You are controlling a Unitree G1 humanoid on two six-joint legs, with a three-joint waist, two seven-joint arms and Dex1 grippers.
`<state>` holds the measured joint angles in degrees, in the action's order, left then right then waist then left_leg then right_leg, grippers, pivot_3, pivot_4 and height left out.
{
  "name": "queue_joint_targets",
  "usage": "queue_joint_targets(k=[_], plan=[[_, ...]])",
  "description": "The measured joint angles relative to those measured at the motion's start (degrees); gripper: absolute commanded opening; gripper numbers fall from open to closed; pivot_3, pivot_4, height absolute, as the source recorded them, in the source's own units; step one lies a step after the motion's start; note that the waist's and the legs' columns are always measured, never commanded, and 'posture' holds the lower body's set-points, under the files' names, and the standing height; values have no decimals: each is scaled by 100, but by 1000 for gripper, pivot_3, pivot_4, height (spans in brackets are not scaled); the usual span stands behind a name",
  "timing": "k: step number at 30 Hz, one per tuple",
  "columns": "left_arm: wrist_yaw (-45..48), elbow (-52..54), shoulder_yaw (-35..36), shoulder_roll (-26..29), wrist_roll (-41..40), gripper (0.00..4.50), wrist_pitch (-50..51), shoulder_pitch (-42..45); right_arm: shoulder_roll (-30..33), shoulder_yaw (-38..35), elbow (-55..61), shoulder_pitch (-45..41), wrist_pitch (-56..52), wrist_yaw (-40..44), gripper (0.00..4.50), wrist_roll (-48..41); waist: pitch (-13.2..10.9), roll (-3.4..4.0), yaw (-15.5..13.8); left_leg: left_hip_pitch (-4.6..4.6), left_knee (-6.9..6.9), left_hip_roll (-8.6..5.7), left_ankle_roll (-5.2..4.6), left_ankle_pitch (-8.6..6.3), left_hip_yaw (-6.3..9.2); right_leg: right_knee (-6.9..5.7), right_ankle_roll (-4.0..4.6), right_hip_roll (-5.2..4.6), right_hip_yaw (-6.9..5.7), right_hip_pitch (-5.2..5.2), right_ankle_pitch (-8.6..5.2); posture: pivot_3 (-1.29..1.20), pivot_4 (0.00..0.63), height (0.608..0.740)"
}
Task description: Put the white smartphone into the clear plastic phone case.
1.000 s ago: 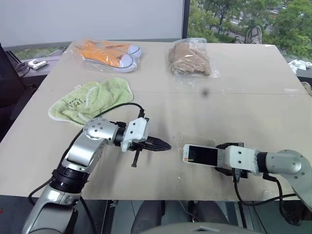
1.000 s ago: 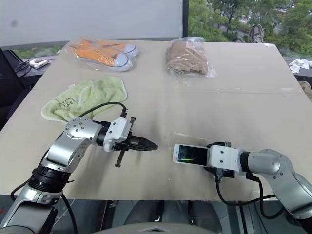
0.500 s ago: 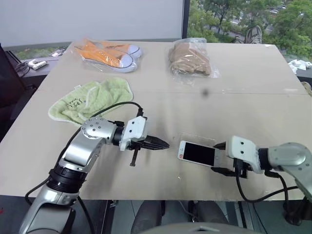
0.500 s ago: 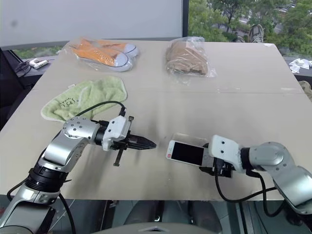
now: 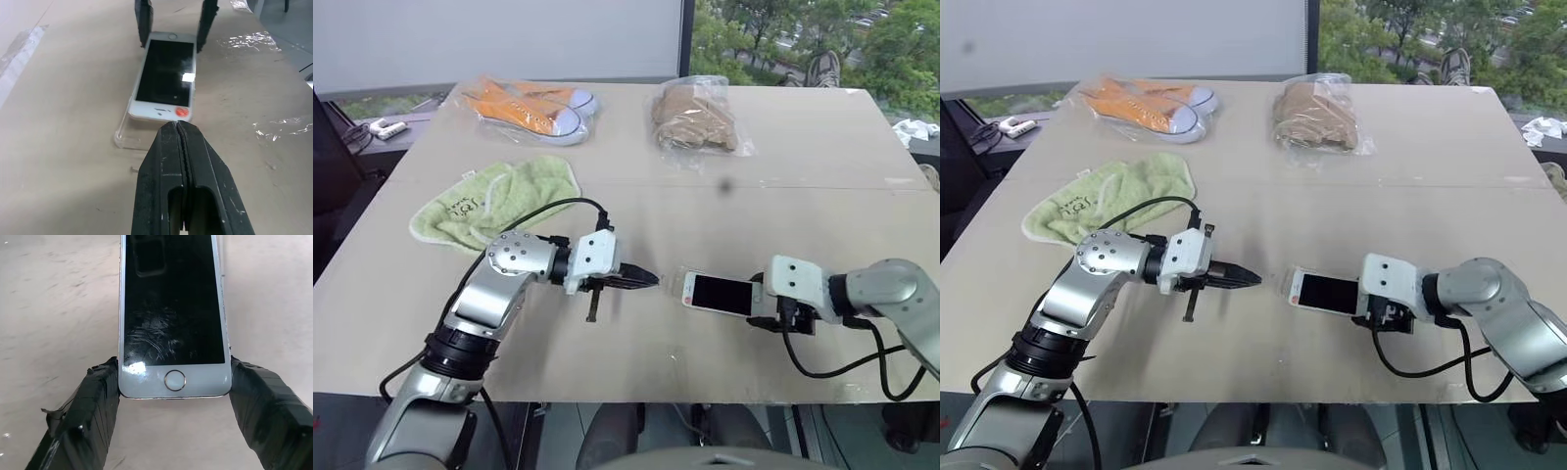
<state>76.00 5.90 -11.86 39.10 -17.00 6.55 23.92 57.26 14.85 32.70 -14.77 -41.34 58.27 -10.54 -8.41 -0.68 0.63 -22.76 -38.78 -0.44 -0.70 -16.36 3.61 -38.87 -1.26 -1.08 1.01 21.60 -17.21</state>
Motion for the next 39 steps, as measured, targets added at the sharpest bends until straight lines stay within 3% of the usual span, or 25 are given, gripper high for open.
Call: queue_joint_targets(k=[16, 26, 39], plan=[[-25, -123, -160, -327, 37, 0, 7, 152, -186, 296, -28, -568, -976, -74, 2984, -61, 0, 0, -9, -1, -4, -1, 0, 0, 1, -1, 0, -1, -2, 0, 0, 0, 150, 740], [-193, -832, -689, -882, 639, 0, -213, 542, -232, 489, -144, -822, -1236, -187, 2984, -47, 0, 0, 1, -2, -8, -1, 0, 0, 1, -2, 0, 1, -1, 1, 0, 0, 150, 740], [-407, -1384, -924, -1205, 1144, 0, -572, 705, -201, 724, -150, -993, -1205, -107, 2984, 18, 0, 0, -2, -3, -9, -2, 0, 0, 1, -2, 0, 0, -1, 1, 0, 0, 150, 740]])
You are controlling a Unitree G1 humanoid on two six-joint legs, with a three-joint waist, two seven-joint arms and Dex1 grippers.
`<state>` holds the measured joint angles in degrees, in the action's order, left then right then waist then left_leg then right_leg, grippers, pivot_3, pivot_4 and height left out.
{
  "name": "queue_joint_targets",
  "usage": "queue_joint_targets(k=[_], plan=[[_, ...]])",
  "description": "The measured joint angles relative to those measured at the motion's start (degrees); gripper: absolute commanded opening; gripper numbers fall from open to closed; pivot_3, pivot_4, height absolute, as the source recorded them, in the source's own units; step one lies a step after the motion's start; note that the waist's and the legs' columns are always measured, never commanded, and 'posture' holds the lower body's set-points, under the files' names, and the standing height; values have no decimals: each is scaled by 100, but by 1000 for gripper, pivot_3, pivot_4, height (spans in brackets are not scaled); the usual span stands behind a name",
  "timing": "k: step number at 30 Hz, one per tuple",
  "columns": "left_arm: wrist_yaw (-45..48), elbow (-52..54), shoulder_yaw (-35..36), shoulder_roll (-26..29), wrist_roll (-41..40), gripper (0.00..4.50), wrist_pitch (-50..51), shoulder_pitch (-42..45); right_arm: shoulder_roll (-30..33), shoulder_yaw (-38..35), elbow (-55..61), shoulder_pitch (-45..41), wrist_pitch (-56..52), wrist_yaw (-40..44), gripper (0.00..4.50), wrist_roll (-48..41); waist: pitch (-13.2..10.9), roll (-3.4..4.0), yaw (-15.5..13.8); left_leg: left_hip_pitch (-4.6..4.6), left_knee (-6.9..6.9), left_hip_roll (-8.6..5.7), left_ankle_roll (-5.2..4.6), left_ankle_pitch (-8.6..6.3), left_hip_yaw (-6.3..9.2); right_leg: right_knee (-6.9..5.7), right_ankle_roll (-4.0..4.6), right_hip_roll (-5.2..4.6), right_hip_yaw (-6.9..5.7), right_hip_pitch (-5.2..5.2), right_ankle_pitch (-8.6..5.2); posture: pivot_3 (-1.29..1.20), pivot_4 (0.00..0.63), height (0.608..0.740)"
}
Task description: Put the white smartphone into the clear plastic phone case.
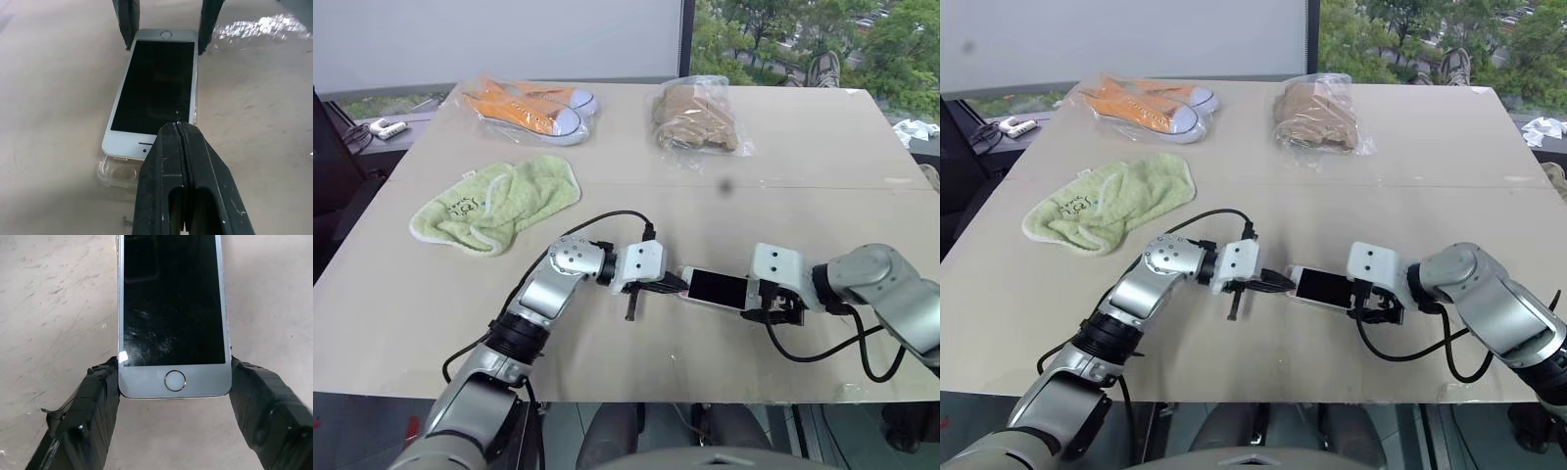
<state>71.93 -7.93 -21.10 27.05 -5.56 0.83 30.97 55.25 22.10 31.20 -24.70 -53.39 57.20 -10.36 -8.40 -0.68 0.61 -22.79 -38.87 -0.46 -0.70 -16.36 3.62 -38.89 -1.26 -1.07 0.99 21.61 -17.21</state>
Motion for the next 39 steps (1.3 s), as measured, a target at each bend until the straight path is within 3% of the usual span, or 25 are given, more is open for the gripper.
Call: queue_joint_targets(k=[15, 36, 37, 38, 39], plan=[[-281, -254, -265, -61, 591, 0, -249, 152, 2, 158, -131, -106, 211, 101, 2984, 138, 3, -1, -4, 2, -7, 0, 0, 0, 2, -3, 0, 0, -2, -4, 0, 0, 150, 740], [-562, -577, -336, -228, 663, 0, -489, 153, -3, 178, -247, -131, 49, 173, 2984, 80, 13, 0, -24, 4, -19, 0, -2, -1, 9, -3, -1, -1, -9, -15, 0, 0, 150, 740], [-570, -579, -341, -231, 664, 0, -489, 153, -8, 178, -250, -133, 34, 180, 4007, 79, 13, 0, -26, 5, -19, -1, -2, -1, 10, -3, -1, -2, -9, -16, 0, 0, 150, 740], [-579, -589, -354, -236, 675, 0, -489, 152, -16, 178, -249, -133, 34, 184, 4370, 76, 13, 0, -26, 4, -19, 0, -2, -1, 10, -3, -1, -2, -9, -16, 0, 0, 150, 740], [-584, -592, -357, -242, 676, 0, -490, 155, -27, 178, -251, -133, 35, 191, 4443, 71, 13, 0, -26, 5, -19, -1, -2, -1, 10, -3, -1, -2, -9, -16, 0, 0, 150, 740]])
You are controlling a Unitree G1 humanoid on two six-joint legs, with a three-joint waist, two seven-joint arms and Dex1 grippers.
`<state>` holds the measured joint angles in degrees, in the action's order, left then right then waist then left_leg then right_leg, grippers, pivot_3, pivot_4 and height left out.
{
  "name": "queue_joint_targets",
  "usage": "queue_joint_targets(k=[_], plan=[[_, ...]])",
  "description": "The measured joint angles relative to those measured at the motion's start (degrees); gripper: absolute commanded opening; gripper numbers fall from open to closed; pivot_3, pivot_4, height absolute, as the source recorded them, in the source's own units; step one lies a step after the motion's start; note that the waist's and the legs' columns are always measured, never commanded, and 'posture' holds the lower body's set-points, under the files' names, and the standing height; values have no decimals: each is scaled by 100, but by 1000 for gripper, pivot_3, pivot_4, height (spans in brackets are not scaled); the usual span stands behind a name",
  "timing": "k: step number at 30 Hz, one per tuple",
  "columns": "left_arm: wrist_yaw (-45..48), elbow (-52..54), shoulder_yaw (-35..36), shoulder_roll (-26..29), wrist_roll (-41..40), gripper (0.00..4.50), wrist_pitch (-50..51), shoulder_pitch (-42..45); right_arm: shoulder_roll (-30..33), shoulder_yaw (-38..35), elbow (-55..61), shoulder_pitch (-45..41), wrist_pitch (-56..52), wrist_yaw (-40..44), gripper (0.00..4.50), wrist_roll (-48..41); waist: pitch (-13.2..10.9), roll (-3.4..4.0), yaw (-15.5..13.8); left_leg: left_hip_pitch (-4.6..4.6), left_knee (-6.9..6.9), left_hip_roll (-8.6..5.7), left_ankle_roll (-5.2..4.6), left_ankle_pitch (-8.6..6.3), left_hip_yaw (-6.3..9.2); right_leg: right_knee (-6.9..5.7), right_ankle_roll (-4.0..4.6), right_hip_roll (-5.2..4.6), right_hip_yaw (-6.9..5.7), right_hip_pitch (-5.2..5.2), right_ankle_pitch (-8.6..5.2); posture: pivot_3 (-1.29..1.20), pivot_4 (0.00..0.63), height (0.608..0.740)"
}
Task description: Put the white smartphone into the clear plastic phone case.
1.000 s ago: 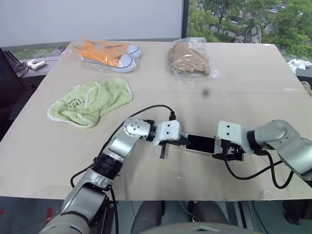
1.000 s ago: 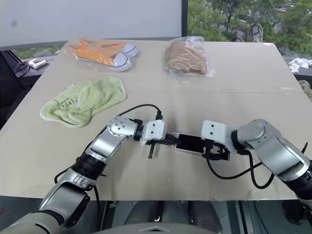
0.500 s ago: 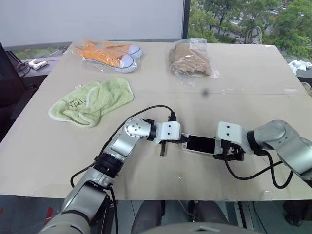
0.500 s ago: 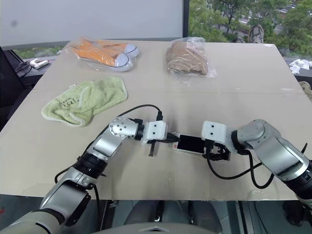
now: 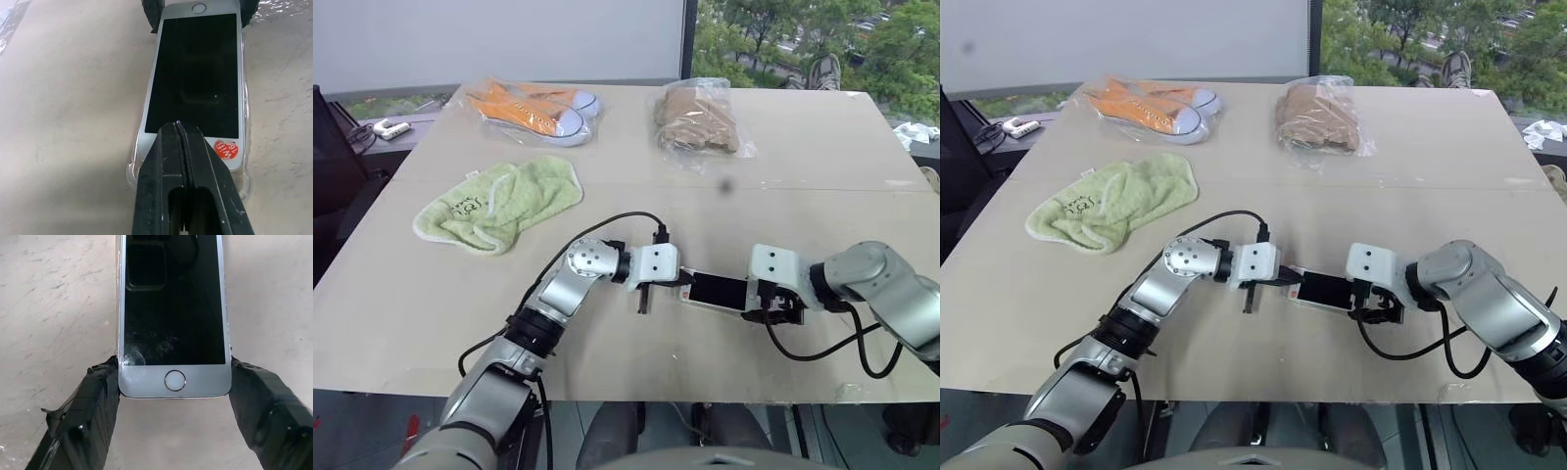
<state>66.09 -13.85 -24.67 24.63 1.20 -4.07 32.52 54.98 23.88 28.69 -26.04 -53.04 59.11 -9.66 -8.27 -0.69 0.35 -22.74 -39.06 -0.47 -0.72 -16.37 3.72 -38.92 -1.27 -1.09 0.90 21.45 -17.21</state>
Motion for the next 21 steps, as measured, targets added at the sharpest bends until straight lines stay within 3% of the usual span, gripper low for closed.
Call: queue_joint_targets(k=[6, 11, 14, 21], plan=[[-4, -7, -5, 0, 2, 0, -12, 2, 12, -67, 2, 31, 74, 53, 4443, -74, 0, 0, -2, 0, -1, 0, 0, 0, 1, 0, 0, 0, -1, -1, 0, 0, 150, 740], [-8, -18, -9, 28, 5, 0, -30, 11, -375, -1038, 7, 25, 137, 22, 4443, -713, 2, 0, 9, 10, -1, 0, -1, -1, 1, -1, 0, 0, 0, -10, 0, 0, 150, 740], [-27, 3, 37, 19, -24, 0, -39, 11, -548, -1095, 11, 67, 220, -127, 3621, -750, 2, -1, -2, 10, -1, 0, -2, -1, 3, 0, 0, 0, -2, -10, 0, 0, 150, 740], [34, 350, 280, 221, -256, 0, 382, -57, -504, -997, 126, 443, 455, -188, 178, -709, -2, -1, 34, -3, 0, 0, -1, -1, 1, -2, 0, 1, 2, 3, 0, 0, 150, 740]])
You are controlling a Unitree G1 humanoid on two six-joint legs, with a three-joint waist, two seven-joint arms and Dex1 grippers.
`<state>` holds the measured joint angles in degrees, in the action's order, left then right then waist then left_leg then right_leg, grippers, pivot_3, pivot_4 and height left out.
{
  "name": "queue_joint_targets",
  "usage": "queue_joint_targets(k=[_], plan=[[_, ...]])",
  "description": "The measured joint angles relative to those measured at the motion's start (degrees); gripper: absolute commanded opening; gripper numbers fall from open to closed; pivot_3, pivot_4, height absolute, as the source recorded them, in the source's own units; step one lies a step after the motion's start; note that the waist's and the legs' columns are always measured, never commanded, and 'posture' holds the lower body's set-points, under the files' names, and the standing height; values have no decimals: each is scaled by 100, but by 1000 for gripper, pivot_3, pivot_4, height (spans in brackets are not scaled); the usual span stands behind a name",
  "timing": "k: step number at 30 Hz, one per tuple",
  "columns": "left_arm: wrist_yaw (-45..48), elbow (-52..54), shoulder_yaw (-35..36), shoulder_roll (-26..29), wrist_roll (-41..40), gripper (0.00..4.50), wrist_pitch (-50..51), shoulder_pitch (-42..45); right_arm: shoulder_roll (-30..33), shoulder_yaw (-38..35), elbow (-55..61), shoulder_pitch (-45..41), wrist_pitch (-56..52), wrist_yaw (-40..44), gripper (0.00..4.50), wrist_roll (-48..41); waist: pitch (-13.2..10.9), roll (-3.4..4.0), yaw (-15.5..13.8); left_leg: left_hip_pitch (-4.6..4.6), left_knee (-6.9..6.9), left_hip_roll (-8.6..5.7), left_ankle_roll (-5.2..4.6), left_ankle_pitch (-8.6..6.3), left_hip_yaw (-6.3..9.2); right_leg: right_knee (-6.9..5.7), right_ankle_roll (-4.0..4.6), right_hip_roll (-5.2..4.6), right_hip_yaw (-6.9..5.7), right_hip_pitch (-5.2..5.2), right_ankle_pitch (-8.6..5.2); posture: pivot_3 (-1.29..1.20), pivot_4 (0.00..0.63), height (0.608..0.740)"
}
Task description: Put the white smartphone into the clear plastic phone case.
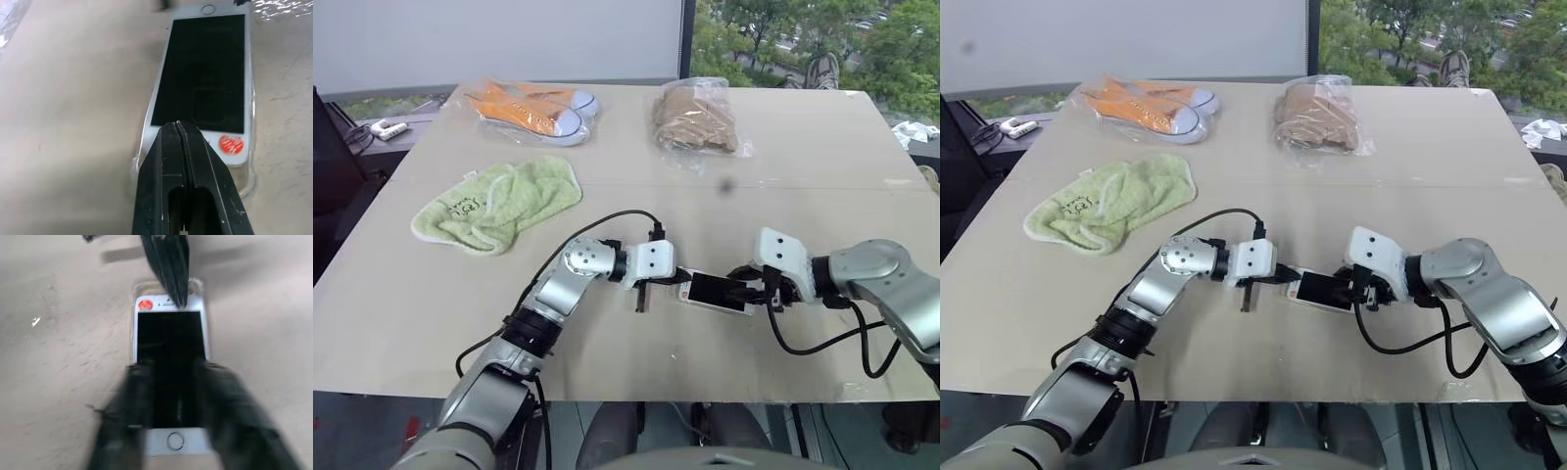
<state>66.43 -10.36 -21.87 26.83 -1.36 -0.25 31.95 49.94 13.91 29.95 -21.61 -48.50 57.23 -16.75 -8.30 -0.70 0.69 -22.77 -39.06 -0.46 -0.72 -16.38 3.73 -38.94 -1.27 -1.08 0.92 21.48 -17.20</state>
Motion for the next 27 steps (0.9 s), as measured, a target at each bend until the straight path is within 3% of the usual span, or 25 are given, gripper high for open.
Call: queue_joint_targets(k=[4, 8, 10, 13, 18, 26, 27], plan=[[144, 674, 410, 406, -392, 0, 515, 6, 39, 41, 0, 23, 1, -48, 37, 31, -2, -1, 7, -5, 2, 1, 1, 1, 0, 0, 0, 0, 1, 6, 0, 0, 150, 740], [480, 824, 584, 1346, -400, 0, 642, -43, 99, 61, -1, 47, 3, -91, 37, 53, -3, 2, 11, -5, 6, 0, 1, 1, -2, 3, 0, 1, 2, 9, 0, 0, 150, 740], [604, 807, 597, 1561, -312, 0, 646, -108, 130, 60, -3, 48, 3, -120, 37, 60, -4, 2, -10, -6, 7, -1, 0, 0, -2, 6, 0, 0, 0, 8, 0, 0, 150, 740], [613, 740, 521, 1426, -263, 0, 607, -201, 145, 57, -18, 48, 3, -145, 37, 55, -6, 2, -83, -8, 4, -3, 0, 0, -2, 7, 0, -3, -2, 8, 0, 0, 150, 740], [416, 469, 181, 596, -256, 0, 568, -339, 310, -149, -62, 55, -36, -140, 37, -30, -7, -1, -135, -10, 2, -1, 0, 0, -3, 4, 0, 0, 0, 10, 0, 0, 150, 740], [244, -69, 66, 309, -16, 0, 37, -239, 827, -649, 8, 420, -233, -19, 37, -351, -6, -1, -158, -9, 3, -1, -2, -1, -3, 5, 0, -2, -1, 6, 0, 0, 150, 740], [244, -113, 56, 307, 16, 0, -55, -218, 878, -653, -3, 500, -214, -15, 599, -346, -6, -1, -156, -8, 2, 0, -2, -1, -4, 5, 0, -2, 0, 5, 0, 0, 150, 740]])
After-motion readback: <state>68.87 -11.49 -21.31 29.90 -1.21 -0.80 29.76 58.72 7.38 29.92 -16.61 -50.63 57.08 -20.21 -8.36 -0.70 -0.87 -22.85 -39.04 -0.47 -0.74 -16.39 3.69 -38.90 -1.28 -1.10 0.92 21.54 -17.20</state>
